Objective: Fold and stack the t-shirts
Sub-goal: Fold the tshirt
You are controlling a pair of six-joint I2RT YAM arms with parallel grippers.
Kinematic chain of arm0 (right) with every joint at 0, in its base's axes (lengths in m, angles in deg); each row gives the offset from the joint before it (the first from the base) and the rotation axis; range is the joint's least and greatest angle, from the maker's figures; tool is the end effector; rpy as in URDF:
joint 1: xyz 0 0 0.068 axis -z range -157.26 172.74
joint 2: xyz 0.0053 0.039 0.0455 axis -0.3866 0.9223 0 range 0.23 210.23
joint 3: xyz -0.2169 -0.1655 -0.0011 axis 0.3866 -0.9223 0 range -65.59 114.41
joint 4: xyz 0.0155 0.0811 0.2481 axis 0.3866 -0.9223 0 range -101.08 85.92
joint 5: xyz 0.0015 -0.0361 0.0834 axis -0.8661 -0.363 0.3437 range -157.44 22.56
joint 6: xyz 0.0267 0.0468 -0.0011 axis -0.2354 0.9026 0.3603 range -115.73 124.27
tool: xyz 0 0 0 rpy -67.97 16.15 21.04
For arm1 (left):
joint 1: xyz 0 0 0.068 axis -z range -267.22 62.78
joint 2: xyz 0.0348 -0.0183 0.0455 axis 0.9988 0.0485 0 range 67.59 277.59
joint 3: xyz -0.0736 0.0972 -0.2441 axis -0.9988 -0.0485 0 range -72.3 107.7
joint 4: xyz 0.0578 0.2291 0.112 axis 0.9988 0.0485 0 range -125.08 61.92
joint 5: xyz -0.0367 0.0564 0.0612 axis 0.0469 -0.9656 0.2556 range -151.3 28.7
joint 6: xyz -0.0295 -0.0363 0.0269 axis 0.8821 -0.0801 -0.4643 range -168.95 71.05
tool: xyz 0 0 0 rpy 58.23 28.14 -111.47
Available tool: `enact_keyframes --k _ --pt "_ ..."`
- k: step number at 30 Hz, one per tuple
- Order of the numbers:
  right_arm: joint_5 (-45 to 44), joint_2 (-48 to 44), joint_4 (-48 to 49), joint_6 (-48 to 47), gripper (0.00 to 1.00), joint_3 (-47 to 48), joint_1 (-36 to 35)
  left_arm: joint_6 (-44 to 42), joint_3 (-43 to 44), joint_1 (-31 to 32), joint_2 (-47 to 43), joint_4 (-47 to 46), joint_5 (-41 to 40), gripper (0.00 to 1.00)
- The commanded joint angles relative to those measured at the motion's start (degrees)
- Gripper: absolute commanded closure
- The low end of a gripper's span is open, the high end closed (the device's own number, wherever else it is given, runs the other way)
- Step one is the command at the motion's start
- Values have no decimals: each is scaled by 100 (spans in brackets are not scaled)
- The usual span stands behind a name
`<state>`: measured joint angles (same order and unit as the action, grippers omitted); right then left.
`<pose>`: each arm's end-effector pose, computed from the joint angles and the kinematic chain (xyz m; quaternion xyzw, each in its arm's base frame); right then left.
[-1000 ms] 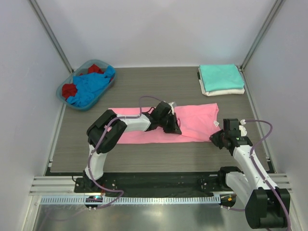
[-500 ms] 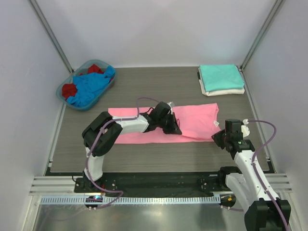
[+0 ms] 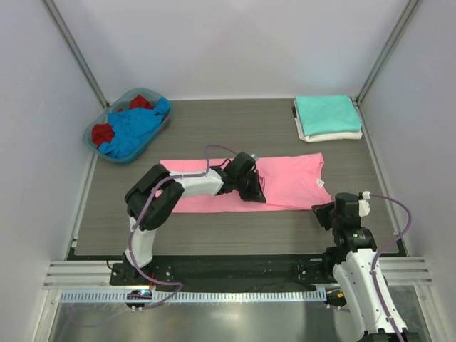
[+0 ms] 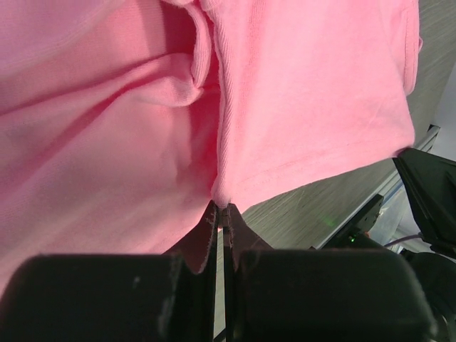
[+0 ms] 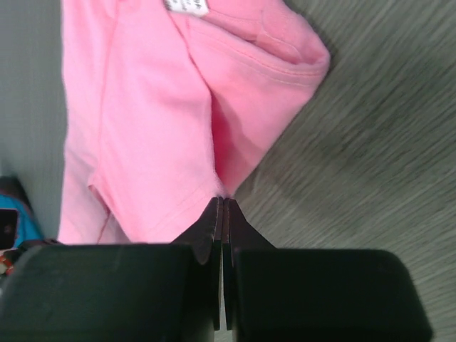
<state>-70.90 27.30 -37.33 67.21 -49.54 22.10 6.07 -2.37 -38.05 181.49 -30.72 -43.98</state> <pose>0.1152 -0.0008 0.1692 0.4864 0.7821 0.1810 0.3448 0.2644 -0.3222 0.1473 0.0063 0.9255 -0.3639 0.1050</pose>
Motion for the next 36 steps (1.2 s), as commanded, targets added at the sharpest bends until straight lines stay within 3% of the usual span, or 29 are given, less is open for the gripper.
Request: enact_keyframes --k 1,11,23,30,36 --pt "4 -333 126 210 99 21 -6 -159 214 32 61 249 -106 100" --pt "-154 -712 -93 167 99 187 -6 -159 267 23 -44 381 -106 100" --pt "-207 -18 294 8 99 161 -6 158 144 32 17 434 87 100" --pt "-401 -817 -278 236 99 117 -6 140 205 49 53 487 17 100" --pt "-304 -931 -392 272 99 135 -6 -18 416 40 88 750 -62 100"
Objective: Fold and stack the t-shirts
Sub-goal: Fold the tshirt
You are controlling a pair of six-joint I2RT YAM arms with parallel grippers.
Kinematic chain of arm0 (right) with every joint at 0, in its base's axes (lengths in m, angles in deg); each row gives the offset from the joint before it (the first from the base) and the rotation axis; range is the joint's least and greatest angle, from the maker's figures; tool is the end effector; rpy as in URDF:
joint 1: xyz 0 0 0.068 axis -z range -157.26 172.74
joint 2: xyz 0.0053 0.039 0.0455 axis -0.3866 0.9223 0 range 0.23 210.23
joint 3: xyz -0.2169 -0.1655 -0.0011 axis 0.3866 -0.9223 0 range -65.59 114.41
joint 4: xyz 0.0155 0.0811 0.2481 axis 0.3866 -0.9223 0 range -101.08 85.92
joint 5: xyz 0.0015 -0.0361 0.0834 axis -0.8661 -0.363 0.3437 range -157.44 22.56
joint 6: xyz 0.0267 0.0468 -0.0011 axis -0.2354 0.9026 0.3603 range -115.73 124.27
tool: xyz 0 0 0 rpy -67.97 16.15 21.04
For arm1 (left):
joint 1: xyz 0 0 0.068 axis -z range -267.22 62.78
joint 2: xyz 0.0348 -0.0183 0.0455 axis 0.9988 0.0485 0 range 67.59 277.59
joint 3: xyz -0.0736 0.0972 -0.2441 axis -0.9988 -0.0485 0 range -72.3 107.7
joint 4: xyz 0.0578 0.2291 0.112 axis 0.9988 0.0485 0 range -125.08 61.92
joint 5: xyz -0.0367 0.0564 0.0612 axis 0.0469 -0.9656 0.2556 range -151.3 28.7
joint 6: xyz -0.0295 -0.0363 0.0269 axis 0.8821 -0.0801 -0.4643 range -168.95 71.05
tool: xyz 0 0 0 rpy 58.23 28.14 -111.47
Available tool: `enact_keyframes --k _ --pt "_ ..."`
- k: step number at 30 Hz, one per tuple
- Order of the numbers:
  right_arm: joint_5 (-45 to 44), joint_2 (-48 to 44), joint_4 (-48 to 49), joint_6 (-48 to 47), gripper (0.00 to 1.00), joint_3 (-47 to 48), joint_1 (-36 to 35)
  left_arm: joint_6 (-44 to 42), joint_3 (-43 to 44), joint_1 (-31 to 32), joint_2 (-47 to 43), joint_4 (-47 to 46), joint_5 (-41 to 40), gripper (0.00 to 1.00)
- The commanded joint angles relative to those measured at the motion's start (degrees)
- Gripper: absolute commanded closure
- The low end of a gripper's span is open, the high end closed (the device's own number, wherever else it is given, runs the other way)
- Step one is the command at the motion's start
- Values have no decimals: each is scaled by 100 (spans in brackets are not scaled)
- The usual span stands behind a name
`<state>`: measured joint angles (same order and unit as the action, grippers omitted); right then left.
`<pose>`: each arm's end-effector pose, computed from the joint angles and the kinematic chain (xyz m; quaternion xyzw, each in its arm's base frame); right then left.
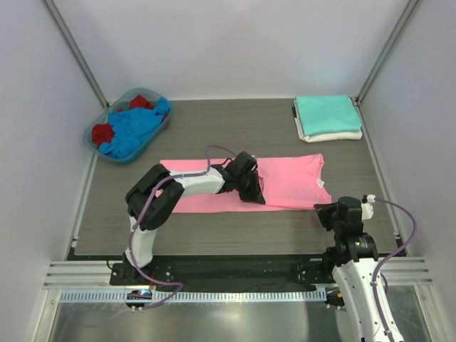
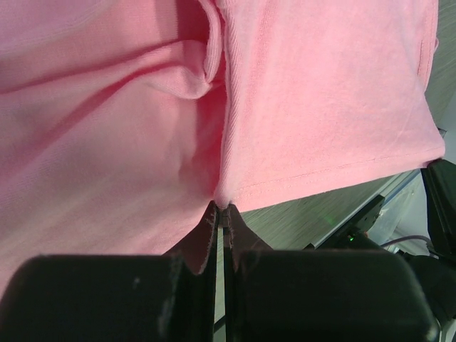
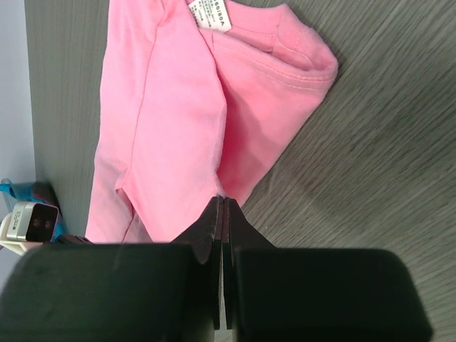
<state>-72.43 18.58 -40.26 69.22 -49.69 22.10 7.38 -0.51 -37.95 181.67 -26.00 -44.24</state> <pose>0.1022 -0.0019 0.1777 0.4951 0.7522 0.2016 0.3853 0.2640 -0.3226 0.1496 -0.0085 0.9345 -0.3452 0.0863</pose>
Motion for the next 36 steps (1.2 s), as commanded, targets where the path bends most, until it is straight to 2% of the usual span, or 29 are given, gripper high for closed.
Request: enact_keyframes --k 1,9,19,26,36 --pt "-151 -86 -143 88 99 168 -6 -149 239 29 70 296 -36 100" --pt "-133 -586 -547 325 99 80 -15 -123 266 29 114 340 -27 100" --pt "34 -1070 -591 519 99 -386 -6 -79 300 21 193 419 -36 100" --pt "-81 -746 -434 414 99 -263 -15 -123 336 29 132 612 -115 100" --pt "-256 695 453 -175 99 352 -15 -53 581 3 131 797 -89 98"
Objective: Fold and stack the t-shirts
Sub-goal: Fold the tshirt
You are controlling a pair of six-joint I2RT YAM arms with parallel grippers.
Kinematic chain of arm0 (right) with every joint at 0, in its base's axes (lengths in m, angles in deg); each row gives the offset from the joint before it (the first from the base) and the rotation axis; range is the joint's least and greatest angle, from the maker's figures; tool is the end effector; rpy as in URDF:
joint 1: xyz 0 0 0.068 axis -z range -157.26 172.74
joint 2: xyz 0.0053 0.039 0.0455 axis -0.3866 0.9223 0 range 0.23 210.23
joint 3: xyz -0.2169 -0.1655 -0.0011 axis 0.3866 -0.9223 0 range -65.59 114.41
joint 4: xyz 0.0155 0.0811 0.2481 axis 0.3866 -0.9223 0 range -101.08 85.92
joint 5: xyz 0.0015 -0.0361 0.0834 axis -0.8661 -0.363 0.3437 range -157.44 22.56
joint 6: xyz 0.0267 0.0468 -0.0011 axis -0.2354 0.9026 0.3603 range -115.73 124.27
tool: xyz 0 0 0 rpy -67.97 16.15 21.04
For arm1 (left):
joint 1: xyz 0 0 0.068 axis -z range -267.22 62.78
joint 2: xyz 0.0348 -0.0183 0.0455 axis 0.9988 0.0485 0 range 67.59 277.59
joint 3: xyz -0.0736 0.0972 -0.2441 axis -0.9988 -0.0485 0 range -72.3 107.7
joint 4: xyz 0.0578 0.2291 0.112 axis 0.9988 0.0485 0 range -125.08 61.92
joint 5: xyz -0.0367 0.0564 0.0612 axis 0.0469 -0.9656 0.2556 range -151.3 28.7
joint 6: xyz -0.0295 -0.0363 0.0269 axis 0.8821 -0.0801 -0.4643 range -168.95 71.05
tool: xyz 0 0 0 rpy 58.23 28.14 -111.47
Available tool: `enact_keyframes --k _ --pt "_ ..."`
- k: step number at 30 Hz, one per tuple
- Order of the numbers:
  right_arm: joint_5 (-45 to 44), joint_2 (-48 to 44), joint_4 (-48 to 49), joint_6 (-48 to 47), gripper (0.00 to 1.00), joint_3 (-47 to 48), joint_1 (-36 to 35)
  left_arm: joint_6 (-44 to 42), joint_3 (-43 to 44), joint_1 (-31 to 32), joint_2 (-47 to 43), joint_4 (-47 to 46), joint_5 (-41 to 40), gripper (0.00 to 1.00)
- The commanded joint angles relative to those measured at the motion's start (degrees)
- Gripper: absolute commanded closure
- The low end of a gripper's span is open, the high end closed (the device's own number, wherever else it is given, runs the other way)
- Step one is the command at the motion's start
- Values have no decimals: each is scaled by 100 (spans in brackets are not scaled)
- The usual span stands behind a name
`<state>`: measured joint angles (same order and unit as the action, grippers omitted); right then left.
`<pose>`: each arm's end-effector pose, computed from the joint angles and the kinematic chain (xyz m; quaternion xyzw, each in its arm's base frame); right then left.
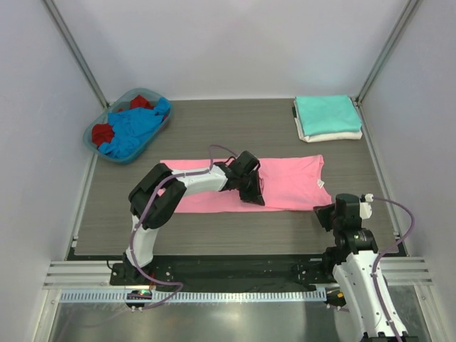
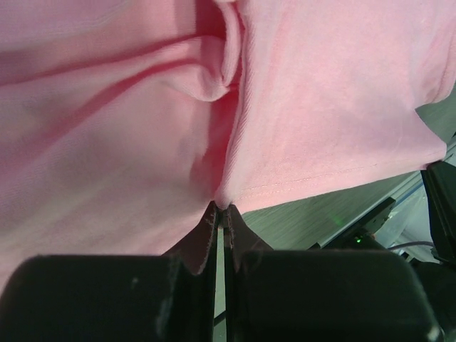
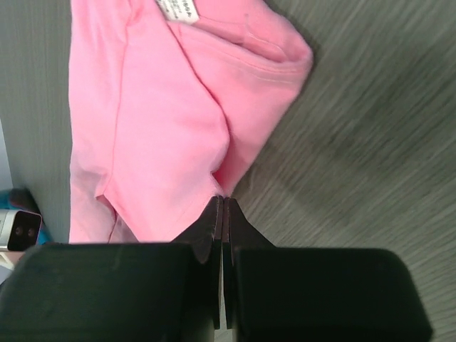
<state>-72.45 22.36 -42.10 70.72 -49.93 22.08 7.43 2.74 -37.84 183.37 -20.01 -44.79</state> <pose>0.1037 -0.0018 0.1682 0.5145 0.7644 0.1800 0.3443 0.2660 -0.3257 0.1473 -0.0156 0.9467 -0.3148 0.0661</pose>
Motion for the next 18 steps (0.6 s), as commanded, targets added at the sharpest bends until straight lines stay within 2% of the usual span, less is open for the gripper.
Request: enact_keyframes --k 1,4,18 --pt "-272 423 690 -370 99 463 -4 -48 326 -8 -21 224 -17 98" --pt "-298 826 962 -537 99 639 -4 39 510 -78 40 286 18 94" --pt "-254 2531 2193 -1091 99 1158 -12 699 1099 -491 541 207 624 94"
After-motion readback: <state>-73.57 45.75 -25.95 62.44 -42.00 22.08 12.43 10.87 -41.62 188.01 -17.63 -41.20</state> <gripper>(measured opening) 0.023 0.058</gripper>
